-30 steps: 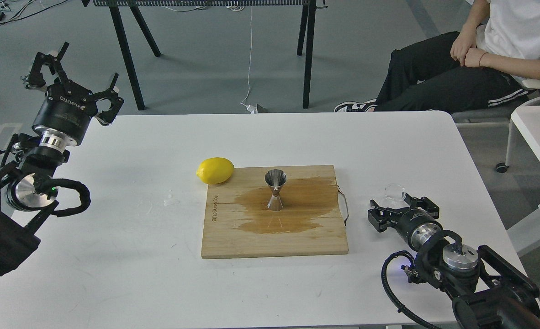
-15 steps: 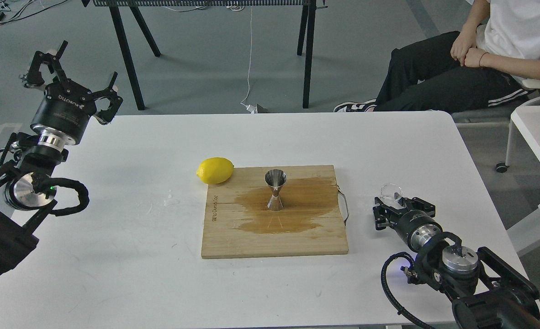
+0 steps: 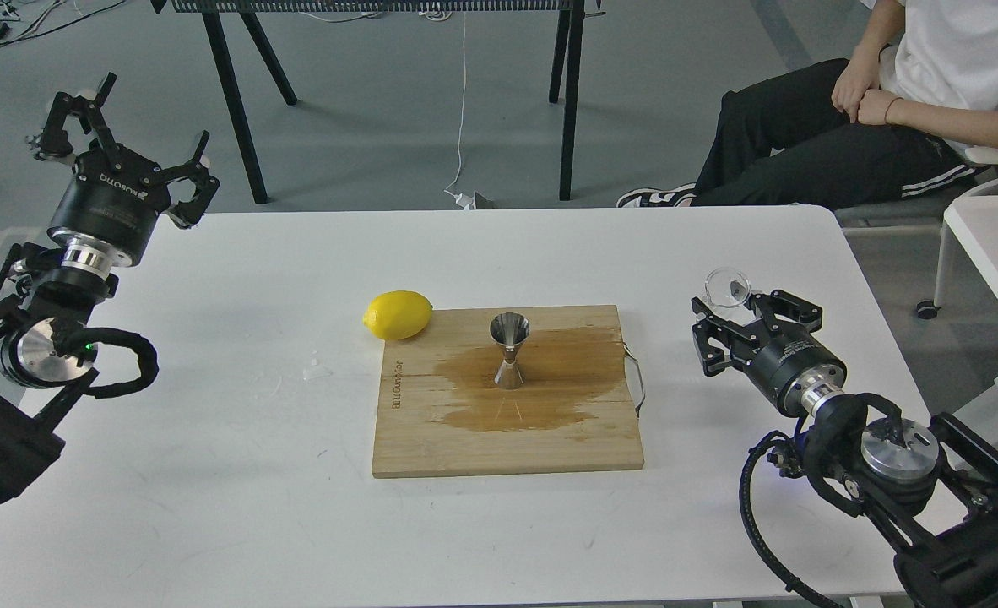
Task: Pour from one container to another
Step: 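Lift the glass cup and move it above the jigger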
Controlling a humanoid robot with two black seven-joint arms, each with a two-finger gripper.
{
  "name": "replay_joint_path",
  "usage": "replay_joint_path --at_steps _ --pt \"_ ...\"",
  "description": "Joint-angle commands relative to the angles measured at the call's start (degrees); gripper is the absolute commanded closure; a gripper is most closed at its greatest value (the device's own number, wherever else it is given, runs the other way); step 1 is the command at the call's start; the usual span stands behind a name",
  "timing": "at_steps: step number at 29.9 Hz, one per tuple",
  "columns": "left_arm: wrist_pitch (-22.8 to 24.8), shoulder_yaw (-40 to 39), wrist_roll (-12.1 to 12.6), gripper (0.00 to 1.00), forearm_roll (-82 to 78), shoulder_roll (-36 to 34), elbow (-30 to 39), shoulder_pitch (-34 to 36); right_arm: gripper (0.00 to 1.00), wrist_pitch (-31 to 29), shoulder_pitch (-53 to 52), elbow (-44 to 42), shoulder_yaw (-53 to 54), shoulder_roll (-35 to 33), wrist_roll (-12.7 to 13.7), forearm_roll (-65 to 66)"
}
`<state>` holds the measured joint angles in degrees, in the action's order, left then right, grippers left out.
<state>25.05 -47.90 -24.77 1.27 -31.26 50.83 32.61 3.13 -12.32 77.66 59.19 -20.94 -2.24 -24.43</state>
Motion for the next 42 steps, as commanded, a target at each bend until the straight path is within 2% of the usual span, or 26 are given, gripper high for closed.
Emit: replay_joint_path --at_steps 1,6,13,17,21,33,42 --pt "0.0 0.0 0.1 0.00 0.0 0.1 0.1 0.0 0.80 3.9 -0.5 4.1 0.0 0.4 0.1 7.6" --pt "0.0 0.0 0.0 0.00 0.0 0.0 0.1 -0.1 0.80 8.9 -3.5 5.8 -0.9 2.2 0.4 16.9" --pt "0.2 0.0 0.0 0.00 0.0 -1.3 0.1 -0.1 0.81 14.2 -10.0 5.7 -6.5 7.5 0.1 18.6" --pt "0.3 0.0 0.0 0.00 0.0 -1.3 0.1 -0.1 0.81 16.5 -11.9 5.0 -9.6 10.5 -0.2 26.4" --pt "0.3 0.1 0.0 0.00 0.0 -1.1 0.1 -0.3 0.80 17.8 -12.0 4.9 -10.1 13.0 -0.1 32.3" --pt "0.3 0.4 0.1 0.00 0.0 -0.9 0.0 -0.6 0.81 18.0 -15.4 2.6 -15.1 13.5 -0.4 36.4" --pt "0.4 0.5 0.1 0.00 0.0 -0.9 0.0 -1.8 0.81 20.2 -17.4 0.8 -19.3 15.4 -1.0 44.6"
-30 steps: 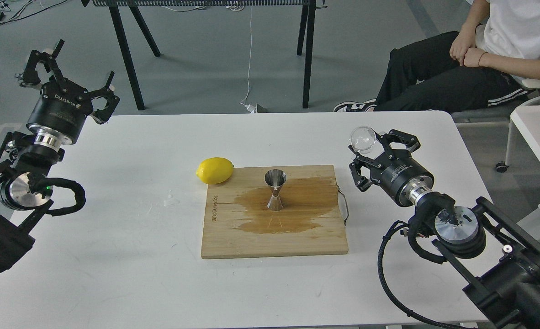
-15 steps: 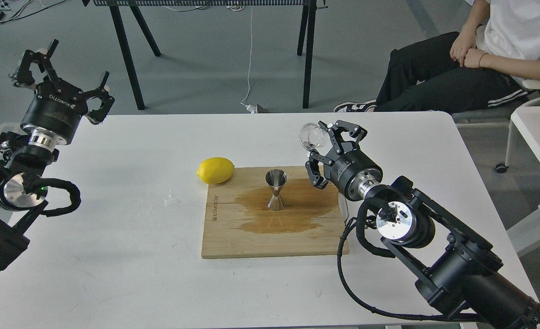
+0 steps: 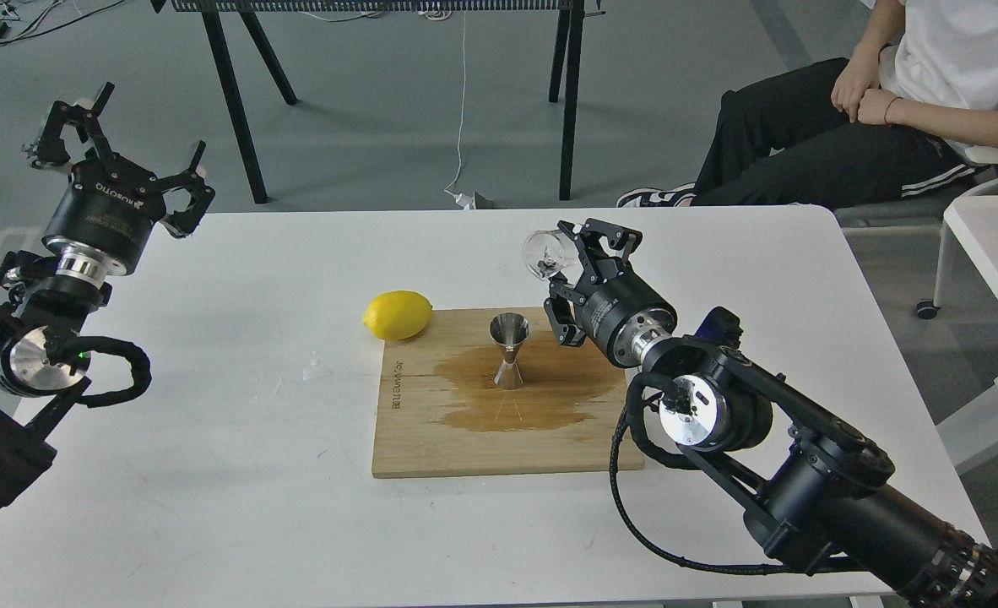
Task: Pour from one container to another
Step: 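Lift the glass cup and move it above the jigger, then tilt the glass cup with the right gripper to pour into the jigger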
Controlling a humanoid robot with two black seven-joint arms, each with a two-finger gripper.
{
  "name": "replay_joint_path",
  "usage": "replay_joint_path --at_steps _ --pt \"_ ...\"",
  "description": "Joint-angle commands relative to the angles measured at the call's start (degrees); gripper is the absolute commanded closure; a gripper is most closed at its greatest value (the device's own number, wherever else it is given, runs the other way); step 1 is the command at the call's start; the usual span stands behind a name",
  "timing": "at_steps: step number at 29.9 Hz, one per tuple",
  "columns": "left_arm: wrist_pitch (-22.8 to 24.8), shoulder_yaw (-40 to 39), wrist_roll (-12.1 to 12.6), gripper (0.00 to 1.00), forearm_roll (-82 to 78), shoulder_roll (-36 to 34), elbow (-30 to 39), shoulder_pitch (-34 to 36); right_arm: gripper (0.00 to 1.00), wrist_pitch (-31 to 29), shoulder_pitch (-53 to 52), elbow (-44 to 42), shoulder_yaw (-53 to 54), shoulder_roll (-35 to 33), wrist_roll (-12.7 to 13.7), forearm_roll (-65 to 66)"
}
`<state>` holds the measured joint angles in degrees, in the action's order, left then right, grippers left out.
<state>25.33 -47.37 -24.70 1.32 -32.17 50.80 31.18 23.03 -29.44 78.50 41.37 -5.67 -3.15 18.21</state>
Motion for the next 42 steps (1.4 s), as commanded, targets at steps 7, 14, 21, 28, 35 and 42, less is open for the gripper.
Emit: replay_joint_path --at_steps 7,14,21,28,35,42 --pt "0.2 -0.1 -0.1 0.00 0.0 -0.2 -0.1 -0.3 0.81 0.6 -0.6 -0.1 -5.2 0.5 -0.9 7.7" --pt "0.2 -0.1 0.0 0.00 0.0 0.1 -0.1 -0.4 0.81 1.8 -1.1 -0.1 -6.4 1.0 -1.7 10.3" --pt "0.2 -0.1 0.0 0.00 0.0 0.1 -0.1 -0.4 0.81 1.9 -0.9 -1.8 -10.1 1.2 -2.6 16.1" --pt "0.2 -0.2 -0.1 0.00 0.0 0.2 -0.1 -0.4 0.81 2.0 -1.3 -2.5 -10.3 1.5 -2.7 17.1" --pt "0.2 -0.2 -0.1 0.00 0.0 0.1 -0.3 -0.5 0.81 2.1 -1.1 -2.4 -10.4 1.0 -2.8 18.9" --pt "0.2 -0.2 -0.1 0.00 0.0 0.3 -0.3 -0.5 0.81 2.5 -1.1 -3.1 -10.5 1.1 -2.8 22.5"
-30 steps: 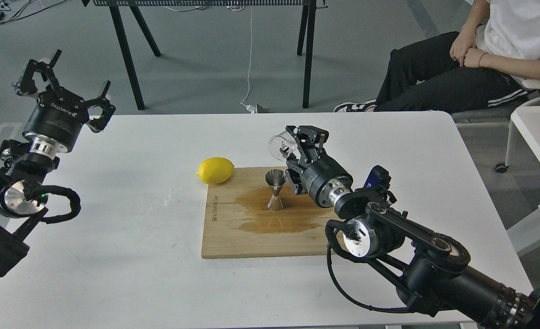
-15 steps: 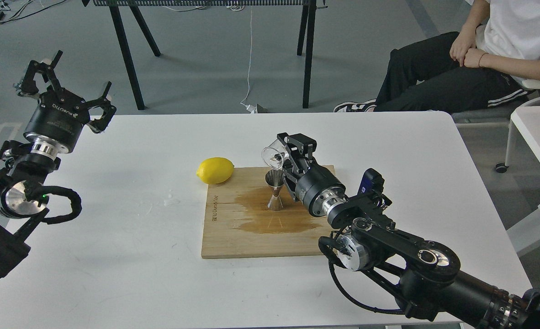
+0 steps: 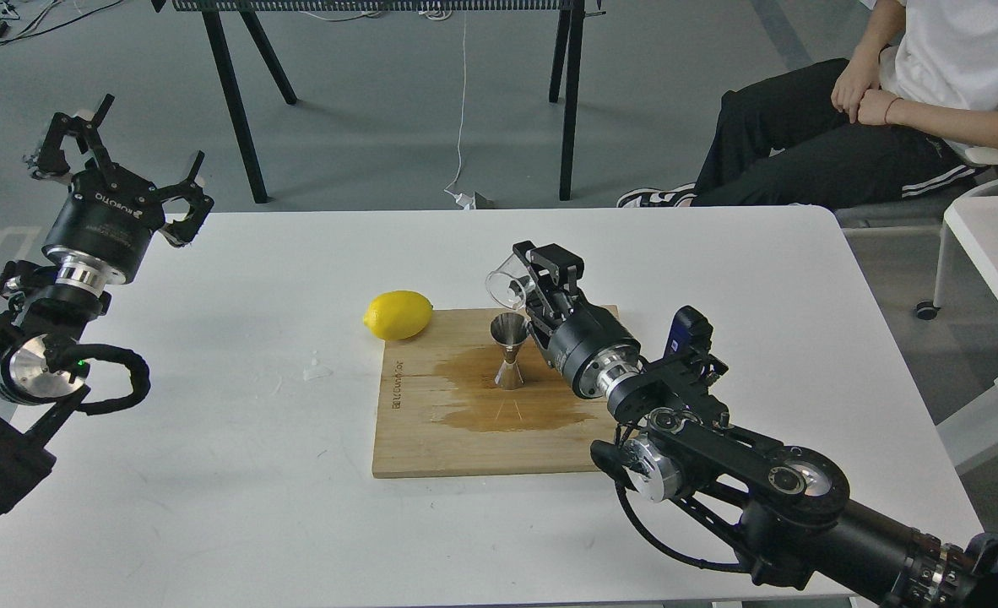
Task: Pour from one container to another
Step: 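Tilt the glass cup with the right gripper to pour into the jigger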
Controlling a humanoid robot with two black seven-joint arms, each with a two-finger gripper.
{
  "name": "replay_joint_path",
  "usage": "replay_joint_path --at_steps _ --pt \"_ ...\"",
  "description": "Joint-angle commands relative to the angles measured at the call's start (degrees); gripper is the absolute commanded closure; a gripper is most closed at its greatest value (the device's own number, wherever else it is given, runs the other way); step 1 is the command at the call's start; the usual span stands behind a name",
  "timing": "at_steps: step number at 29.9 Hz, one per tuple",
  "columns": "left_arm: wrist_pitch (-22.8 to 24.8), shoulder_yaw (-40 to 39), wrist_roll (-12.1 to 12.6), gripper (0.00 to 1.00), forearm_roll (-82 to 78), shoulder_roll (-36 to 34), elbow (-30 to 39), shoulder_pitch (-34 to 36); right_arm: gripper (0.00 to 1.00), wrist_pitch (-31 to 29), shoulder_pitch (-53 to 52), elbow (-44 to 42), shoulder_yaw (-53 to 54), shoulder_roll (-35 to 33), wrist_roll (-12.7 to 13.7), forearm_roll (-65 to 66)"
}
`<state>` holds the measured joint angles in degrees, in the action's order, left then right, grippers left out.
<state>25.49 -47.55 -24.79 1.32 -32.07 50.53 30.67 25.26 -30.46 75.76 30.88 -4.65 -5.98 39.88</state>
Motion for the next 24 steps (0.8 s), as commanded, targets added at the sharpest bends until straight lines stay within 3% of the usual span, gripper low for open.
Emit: replay_joint_path --at_steps 1,24 --pt "0.0 0.0 0.0 0.00 0.0 0.2 -0.1 0.0 0.81 0.4 -0.2 -0.6 0.0 0.1 0.0 0.9" --pt "0.0 0.0 0.0 0.00 0.0 0.3 -0.1 -0.4 0.81 2.5 -1.9 -6.0 -4.4 0.8 -2.0 10.3"
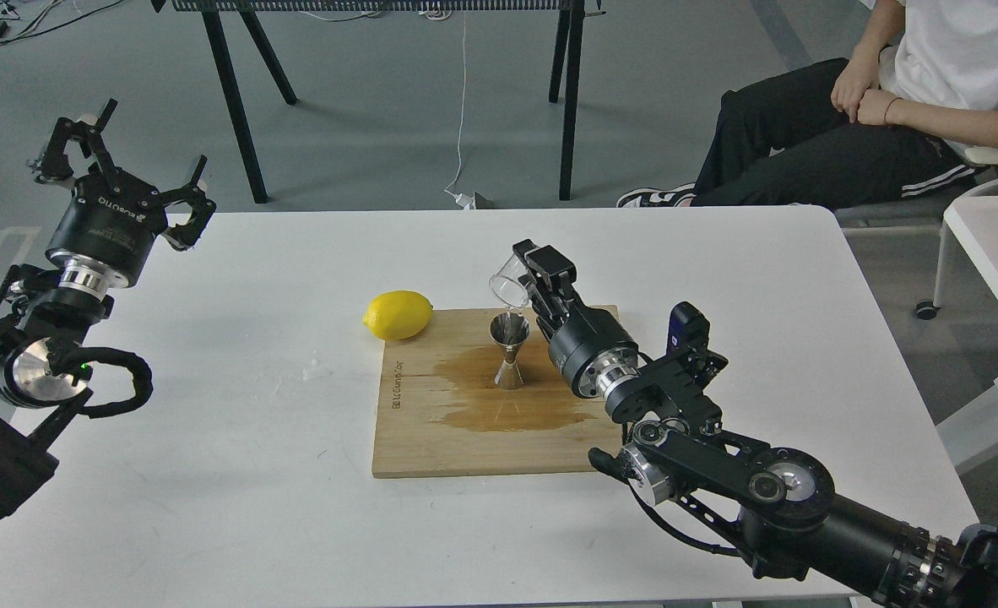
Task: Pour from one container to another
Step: 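Tilt the glass cup with the right gripper to pour into the jigger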
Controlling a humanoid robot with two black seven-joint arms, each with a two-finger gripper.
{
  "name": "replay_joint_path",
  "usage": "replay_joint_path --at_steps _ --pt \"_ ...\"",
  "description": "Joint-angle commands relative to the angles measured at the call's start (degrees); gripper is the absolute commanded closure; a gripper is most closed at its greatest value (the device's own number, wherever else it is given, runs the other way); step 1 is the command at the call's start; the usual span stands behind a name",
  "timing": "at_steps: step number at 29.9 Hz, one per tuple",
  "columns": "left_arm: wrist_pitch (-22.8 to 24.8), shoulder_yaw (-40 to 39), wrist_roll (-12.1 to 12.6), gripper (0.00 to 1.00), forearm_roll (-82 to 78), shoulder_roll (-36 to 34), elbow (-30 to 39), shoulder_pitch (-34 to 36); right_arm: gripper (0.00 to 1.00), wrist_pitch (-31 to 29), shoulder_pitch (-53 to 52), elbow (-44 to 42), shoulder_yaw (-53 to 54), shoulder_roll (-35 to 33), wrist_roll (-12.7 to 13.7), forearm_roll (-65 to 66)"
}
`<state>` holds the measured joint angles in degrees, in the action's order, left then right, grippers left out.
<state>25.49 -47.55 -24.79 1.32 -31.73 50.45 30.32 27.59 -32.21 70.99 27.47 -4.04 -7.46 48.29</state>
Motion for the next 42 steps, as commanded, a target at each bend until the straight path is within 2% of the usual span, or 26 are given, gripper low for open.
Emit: replay_joint_path --at_steps 1,42 --pt "0.0 0.0 0.0 0.00 0.0 0.0 0.0 0.0 0.81 0.4 -0.1 -1.3 -1.1 0.2 -0.7 2.3" --pt "0.0 0.0 -0.1 0.00 0.0 0.6 -0.3 -0.1 0.80 0.4 -5.1 -7.6 -8.7 1.0 -3.1 13.0"
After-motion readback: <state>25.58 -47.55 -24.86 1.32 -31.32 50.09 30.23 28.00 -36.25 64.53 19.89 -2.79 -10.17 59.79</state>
